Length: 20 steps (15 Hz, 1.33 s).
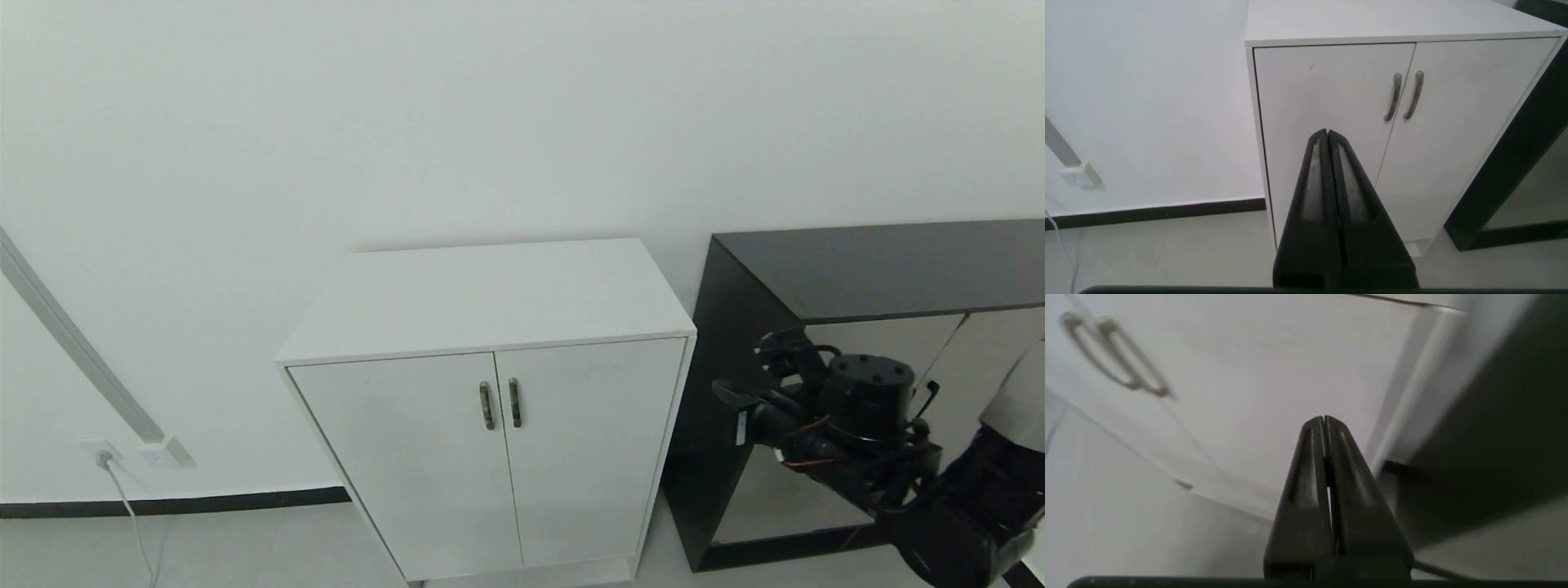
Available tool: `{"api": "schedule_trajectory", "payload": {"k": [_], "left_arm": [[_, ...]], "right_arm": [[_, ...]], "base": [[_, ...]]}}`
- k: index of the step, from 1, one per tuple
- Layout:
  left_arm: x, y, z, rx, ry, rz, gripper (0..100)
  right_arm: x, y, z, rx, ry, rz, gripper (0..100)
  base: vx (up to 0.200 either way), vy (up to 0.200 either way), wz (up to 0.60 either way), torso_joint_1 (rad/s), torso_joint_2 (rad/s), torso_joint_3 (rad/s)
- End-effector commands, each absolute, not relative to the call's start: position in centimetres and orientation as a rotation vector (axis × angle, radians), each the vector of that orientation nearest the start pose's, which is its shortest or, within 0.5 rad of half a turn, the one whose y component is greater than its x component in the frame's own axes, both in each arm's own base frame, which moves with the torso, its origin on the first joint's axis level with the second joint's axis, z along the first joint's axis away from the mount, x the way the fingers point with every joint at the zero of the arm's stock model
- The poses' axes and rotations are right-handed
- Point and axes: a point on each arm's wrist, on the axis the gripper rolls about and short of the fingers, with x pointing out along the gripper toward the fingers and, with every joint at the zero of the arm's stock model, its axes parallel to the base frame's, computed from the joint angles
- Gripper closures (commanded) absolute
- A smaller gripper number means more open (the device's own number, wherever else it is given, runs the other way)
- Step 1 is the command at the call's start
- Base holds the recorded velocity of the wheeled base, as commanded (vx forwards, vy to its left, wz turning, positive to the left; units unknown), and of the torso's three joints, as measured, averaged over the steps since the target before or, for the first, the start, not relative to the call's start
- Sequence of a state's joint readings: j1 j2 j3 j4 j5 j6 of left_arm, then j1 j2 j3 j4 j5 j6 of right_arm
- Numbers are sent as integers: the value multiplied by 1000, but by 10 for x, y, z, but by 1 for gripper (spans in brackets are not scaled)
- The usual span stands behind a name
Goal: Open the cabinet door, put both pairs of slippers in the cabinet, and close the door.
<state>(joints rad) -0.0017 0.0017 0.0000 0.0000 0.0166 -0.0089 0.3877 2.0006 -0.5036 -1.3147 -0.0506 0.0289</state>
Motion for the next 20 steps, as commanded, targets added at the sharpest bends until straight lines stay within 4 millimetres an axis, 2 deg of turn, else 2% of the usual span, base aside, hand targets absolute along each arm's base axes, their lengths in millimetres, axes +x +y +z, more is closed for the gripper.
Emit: {"api": "schedule_trajectory", "payload": {"k": [1, 5, 8, 13, 20], "left_arm": [[-23, 0, 76, -9, 1, 15, 100], [-23, 0, 76, -9, 1, 15, 100], [-23, 0, 76, -9, 1, 15, 100], [-23, 0, 76, -12, 3, 17, 100], [-23, 0, 76, -12, 1, 17, 100]], "right_arm": [[262, 69, 109, 8, 135, 205, 100], [225, 14, 123, 22, 110, 9, 100], [203, -14, 138, 26, 49, -110, 100], [164, -14, 153, 23, 8, -127, 100], [93, -8, 173, 13, 6, -83, 100]], "base": [[0, 0, 0, 0, 0, 0], [0, 0, 0, 0, 0, 0], [0, 0, 0, 0, 0, 0], [0, 0, 0, 0, 0, 0], [0, 0, 0, 0, 0, 0]]}}
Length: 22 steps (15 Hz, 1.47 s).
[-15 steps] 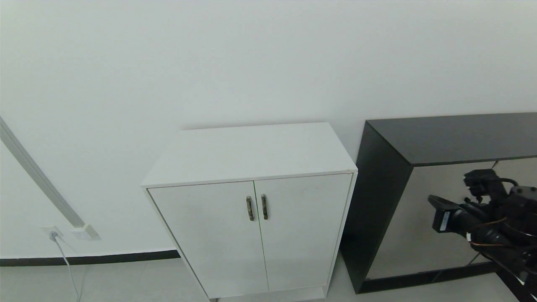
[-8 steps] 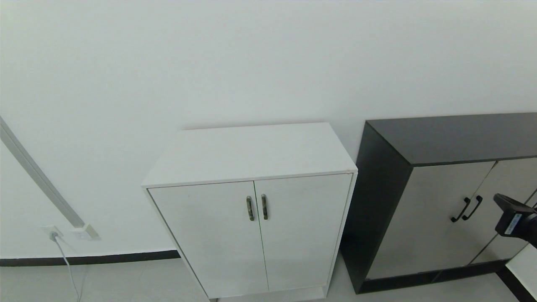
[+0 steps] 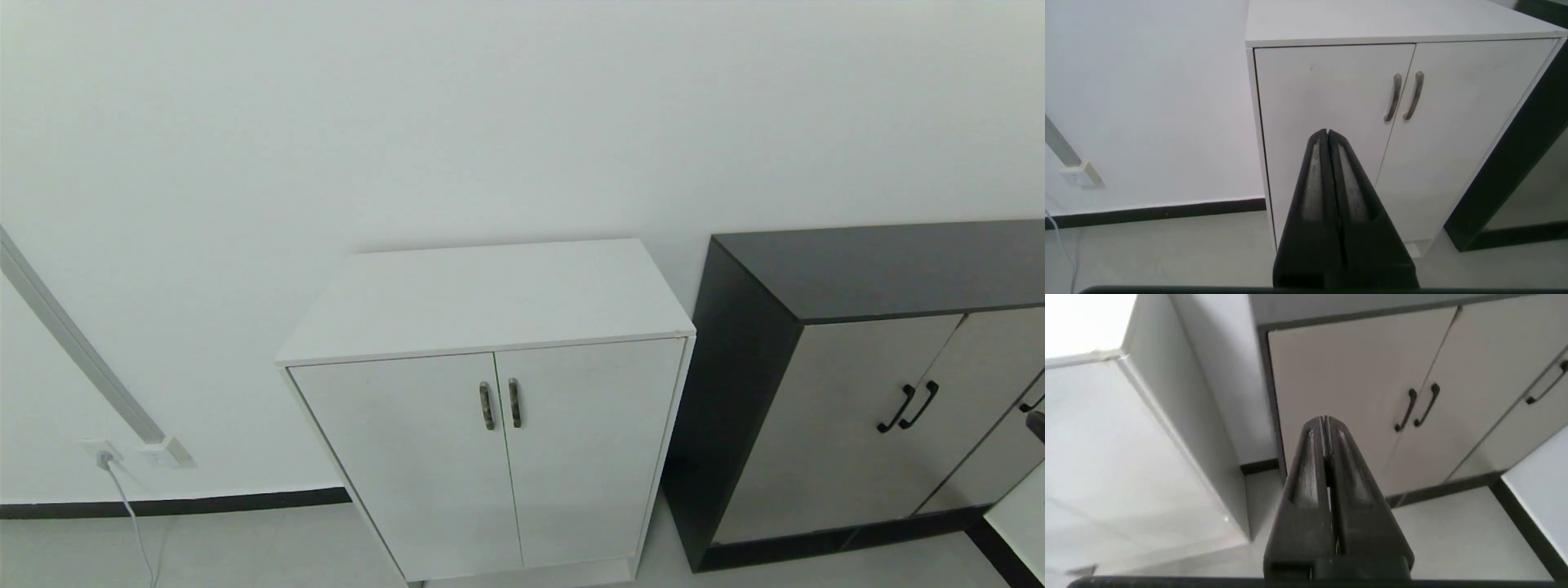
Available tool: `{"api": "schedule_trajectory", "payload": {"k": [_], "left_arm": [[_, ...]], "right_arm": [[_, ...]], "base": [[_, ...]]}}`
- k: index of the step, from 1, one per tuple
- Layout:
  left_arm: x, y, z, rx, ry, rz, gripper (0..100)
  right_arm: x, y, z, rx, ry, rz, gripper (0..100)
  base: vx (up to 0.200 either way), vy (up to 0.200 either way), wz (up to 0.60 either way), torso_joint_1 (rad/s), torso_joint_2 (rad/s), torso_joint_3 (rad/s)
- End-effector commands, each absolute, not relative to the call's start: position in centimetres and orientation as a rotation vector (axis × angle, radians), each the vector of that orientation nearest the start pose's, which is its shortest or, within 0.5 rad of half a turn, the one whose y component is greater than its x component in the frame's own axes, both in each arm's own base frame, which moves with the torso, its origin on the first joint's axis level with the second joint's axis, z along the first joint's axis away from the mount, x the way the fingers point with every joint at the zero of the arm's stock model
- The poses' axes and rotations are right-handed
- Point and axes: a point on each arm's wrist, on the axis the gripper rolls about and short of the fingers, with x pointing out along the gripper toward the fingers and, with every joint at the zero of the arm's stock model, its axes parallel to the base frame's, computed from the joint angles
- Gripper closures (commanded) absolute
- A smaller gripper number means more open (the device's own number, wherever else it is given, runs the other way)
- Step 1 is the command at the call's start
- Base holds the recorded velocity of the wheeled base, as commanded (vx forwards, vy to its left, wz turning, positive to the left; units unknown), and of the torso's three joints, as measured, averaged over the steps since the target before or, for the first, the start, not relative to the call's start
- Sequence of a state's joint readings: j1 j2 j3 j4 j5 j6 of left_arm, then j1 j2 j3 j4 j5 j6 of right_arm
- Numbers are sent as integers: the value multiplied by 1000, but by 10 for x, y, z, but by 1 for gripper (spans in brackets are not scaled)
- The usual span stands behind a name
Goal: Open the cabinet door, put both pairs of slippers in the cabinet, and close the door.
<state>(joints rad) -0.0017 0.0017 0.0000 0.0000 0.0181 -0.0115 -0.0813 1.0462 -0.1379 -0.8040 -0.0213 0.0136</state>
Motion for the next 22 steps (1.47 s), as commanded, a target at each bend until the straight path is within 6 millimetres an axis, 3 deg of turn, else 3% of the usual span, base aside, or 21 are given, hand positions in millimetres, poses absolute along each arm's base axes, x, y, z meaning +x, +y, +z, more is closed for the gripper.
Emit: {"api": "schedule_trajectory", "payload": {"k": [1, 6, 11, 13, 16, 22], "left_arm": [[-23, 0, 76, -12, 1, 17, 100], [-23, 0, 76, -12, 3, 17, 100], [-23, 0, 76, -12, 3, 17, 100], [-23, 0, 76, -11, 1, 17, 100], [-23, 0, 76, -12, 1, 17, 100], [-23, 0, 76, -11, 1, 17, 100]], "right_arm": [[92, -8, 173, 13, 6, -83, 100], [41, -2, 173, 9, 46, -40, 100], [14, 0, 154, 11, 80, -28, 100], [-5, 1, 137, 9, 101, 20, 100], [-17, 0, 114, 7, 129, 64, 100], [-17, 0, 88, -41, 167, 97, 100]], "base": [[0, 0, 0, 0, 0, 0], [0, 0, 0, 0, 0, 0], [0, 0, 0, 0, 0, 0], [0, 0, 0, 0, 0, 0], [0, 0, 0, 0, 0, 0], [0, 0, 0, 0, 0, 0]]}}
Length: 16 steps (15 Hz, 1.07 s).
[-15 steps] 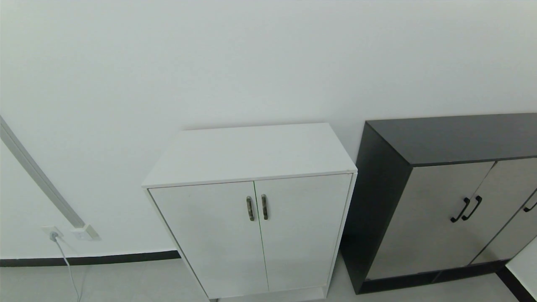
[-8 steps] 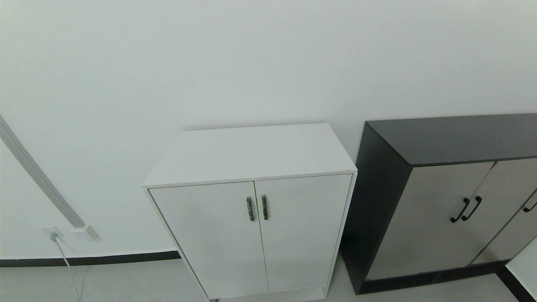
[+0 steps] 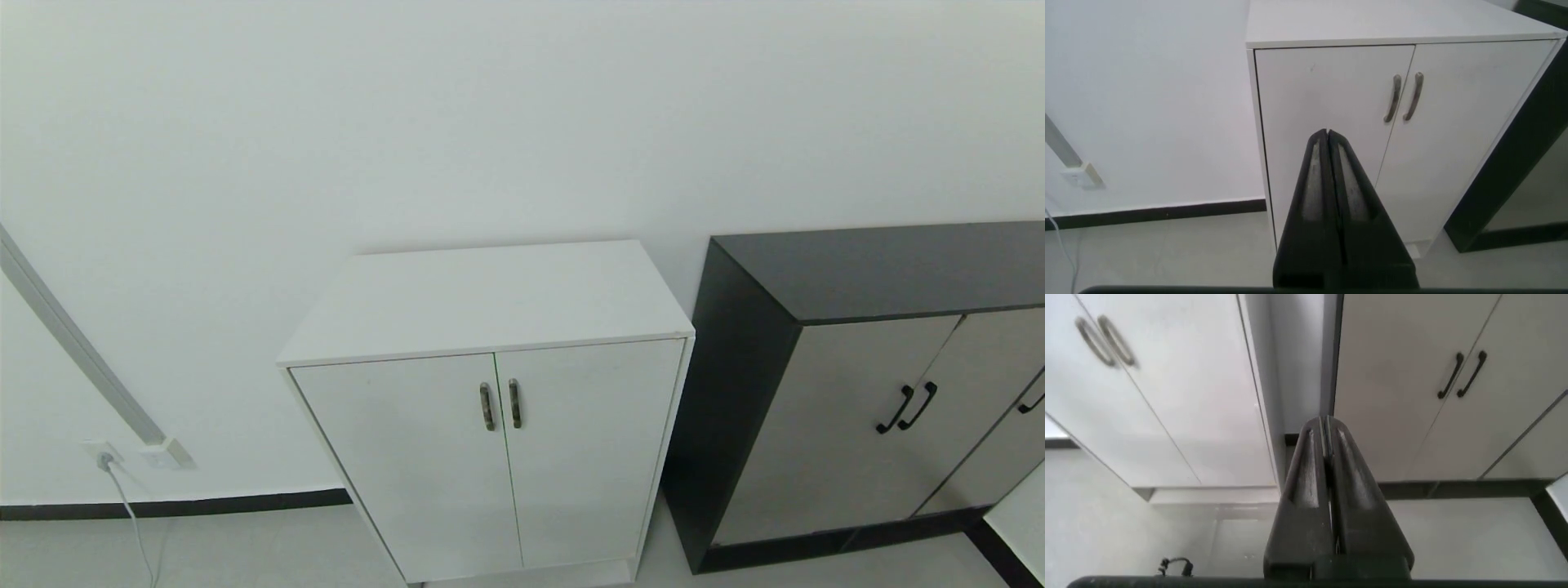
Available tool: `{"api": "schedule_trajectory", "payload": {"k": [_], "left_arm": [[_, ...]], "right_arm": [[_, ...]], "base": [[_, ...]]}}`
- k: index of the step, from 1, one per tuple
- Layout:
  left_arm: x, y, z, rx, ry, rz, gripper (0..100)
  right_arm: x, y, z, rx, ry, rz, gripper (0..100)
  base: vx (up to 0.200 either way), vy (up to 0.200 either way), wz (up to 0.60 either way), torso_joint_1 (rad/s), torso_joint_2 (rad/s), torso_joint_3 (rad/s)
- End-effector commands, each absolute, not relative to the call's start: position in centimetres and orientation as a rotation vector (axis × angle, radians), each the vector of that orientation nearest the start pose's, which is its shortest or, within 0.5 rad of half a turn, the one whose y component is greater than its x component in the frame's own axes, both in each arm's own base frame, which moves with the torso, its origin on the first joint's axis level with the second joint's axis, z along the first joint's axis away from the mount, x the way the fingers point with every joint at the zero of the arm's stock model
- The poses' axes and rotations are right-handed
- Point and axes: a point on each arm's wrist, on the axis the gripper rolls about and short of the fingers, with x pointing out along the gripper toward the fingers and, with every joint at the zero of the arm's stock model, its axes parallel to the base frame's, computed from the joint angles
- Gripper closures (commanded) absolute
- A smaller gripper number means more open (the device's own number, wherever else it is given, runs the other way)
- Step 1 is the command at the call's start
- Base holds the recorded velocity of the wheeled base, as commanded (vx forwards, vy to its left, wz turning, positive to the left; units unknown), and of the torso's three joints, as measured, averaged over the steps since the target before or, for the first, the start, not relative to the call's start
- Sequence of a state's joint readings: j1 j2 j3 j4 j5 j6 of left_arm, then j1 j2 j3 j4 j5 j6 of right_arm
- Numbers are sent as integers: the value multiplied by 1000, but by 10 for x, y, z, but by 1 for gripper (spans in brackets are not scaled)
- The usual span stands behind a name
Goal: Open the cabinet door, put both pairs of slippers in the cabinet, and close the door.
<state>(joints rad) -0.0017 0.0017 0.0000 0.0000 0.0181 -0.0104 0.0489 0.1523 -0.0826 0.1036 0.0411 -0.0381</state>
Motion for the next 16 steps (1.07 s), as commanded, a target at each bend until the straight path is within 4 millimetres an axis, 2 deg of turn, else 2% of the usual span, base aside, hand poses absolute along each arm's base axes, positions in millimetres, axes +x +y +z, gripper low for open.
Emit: {"api": "schedule_trajectory", "payload": {"k": [1, 7, 16], "left_arm": [[-23, 0, 76, -11, 1, 17, 100], [-23, 0, 76, -11, 1, 17, 100], [-23, 0, 76, -11, 1, 15, 100]], "right_arm": [[-17, 0, 88, -41, 168, 100, 100], [-20, -1, 87, -45, 133, 108, 100], [-17, -2, 88, -50, 166, -146, 100]], "base": [[0, 0, 0, 0, 0, 0], [0, 0, 0, 0, 0, 0], [0, 0, 0, 0, 0, 0]]}}
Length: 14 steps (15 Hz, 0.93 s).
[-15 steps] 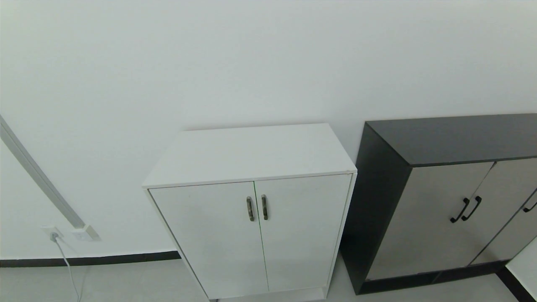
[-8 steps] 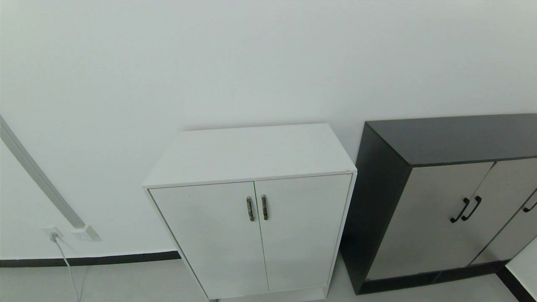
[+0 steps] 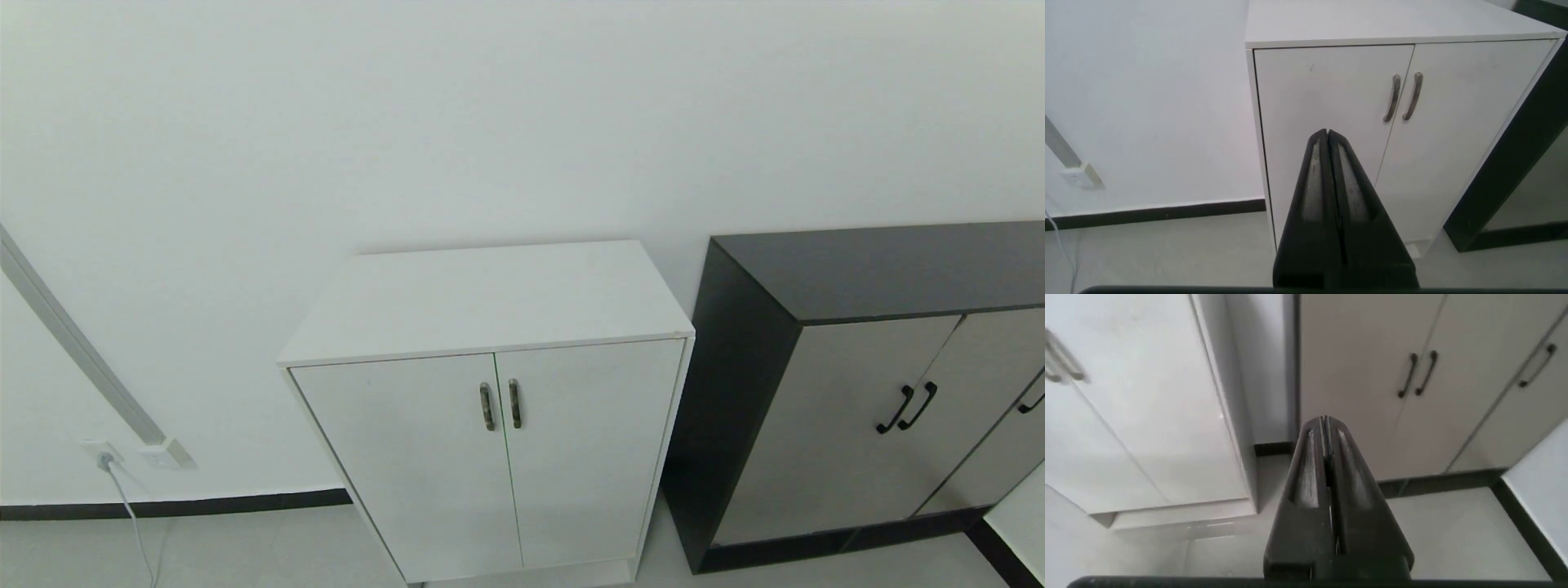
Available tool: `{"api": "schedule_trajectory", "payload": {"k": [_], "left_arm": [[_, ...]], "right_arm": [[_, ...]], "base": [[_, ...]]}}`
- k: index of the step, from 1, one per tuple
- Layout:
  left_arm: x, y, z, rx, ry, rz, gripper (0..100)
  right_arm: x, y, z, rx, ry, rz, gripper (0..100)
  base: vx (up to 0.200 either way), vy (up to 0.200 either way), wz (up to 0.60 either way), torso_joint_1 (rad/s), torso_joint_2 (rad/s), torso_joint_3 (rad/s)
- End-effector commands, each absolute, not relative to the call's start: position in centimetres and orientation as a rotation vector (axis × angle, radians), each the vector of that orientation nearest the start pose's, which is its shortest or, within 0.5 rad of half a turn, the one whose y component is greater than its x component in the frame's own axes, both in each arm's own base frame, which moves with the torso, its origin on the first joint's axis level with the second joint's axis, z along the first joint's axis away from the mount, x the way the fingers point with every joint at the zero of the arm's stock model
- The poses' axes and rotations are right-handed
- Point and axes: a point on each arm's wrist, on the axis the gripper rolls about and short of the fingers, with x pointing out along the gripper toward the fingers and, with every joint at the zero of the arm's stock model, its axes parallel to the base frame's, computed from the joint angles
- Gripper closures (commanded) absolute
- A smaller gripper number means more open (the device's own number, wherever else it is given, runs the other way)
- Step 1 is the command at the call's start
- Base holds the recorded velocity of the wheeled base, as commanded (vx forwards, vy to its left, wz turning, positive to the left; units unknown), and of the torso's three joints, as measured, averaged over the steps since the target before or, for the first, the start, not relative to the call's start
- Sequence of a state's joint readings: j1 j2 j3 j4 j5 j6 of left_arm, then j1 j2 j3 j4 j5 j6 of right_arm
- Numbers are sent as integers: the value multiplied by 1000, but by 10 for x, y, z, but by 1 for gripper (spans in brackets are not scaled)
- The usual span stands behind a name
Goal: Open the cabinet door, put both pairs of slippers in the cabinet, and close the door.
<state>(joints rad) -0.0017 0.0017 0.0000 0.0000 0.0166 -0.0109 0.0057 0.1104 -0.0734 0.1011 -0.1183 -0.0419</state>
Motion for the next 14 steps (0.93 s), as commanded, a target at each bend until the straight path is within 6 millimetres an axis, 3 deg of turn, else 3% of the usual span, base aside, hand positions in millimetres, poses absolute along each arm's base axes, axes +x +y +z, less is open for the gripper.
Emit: {"api": "schedule_trajectory", "payload": {"k": [1, 4, 9, 14], "left_arm": [[-23, 0, 76, -11, 1, 15, 100], [-23, 0, 76, -12, 1, 15, 100], [-23, 0, 76, -12, 1, 15, 100], [-23, 0, 76, -9, 3, 14, 100]], "right_arm": [[-18, -2, 88, -48, 154, -154, 100], [-26, -2, 86, -38, 67, -122, 100], [-28, 2, 84, -26, 28, 112, 100], [-23, 1, 75, -15, 4, 58, 100]], "base": [[0, 0, 0, 0, 0, 0], [0, 0, 0, 0, 0, 0], [0, 0, 0, 0, 0, 0], [0, 0, 0, 0, 0, 0]]}}
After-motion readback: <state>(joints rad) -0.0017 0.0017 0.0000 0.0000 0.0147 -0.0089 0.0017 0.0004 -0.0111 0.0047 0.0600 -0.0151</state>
